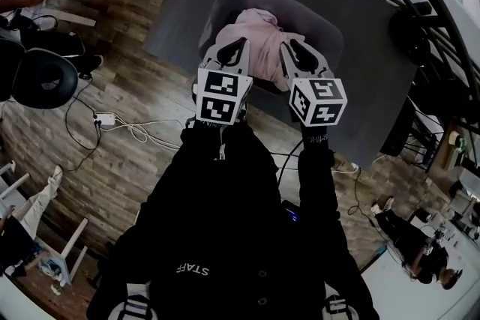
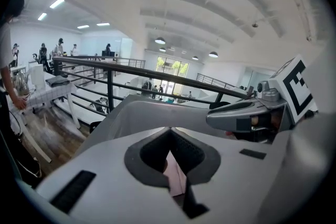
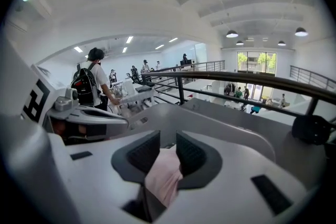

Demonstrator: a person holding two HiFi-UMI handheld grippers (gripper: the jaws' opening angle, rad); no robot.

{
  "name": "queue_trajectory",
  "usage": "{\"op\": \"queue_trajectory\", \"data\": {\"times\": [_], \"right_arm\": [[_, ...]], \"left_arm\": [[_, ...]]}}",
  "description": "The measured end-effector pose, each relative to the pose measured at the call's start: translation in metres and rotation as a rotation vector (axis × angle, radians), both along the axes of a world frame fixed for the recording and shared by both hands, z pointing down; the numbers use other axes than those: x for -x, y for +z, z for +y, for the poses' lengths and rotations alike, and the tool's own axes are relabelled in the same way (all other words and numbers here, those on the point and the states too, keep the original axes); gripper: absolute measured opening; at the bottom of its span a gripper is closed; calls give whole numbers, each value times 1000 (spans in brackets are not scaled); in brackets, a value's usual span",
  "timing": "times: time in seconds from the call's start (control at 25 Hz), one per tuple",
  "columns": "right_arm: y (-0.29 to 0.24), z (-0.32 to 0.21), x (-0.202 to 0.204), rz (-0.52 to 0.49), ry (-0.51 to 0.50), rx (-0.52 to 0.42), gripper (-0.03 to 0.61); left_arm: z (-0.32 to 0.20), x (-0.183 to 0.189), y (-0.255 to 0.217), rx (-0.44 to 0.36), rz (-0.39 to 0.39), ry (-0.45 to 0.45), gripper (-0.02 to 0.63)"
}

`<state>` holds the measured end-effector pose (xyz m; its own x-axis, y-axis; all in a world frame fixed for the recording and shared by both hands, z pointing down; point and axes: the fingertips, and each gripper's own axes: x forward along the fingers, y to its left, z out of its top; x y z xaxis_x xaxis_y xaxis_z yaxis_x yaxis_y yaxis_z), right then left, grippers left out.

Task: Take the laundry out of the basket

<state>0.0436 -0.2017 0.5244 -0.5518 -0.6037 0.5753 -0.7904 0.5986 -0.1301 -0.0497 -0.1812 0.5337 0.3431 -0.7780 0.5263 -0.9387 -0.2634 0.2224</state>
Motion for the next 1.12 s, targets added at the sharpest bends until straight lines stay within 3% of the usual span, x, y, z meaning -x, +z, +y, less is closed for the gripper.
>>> {"op": "queue_trajectory", "data": {"times": [0.16, 0.44, 0.72, 1.12], "right_arm": [[23, -11, 7, 32, -41, 67, 154], [79, -34, 8, 107, -87, 200, 214], [150, -33, -2, 191, -173, 448, 336], [203, -38, -17, 301, -197, 579, 390]], "left_arm": [[-11, -1, 9, 27, 6, 19, 2], [-36, -2, 27, 72, 12, 42, 2], [-47, -12, 26, 123, 53, 84, 2], [-63, -21, 54, 203, 9, 103, 2]]}}
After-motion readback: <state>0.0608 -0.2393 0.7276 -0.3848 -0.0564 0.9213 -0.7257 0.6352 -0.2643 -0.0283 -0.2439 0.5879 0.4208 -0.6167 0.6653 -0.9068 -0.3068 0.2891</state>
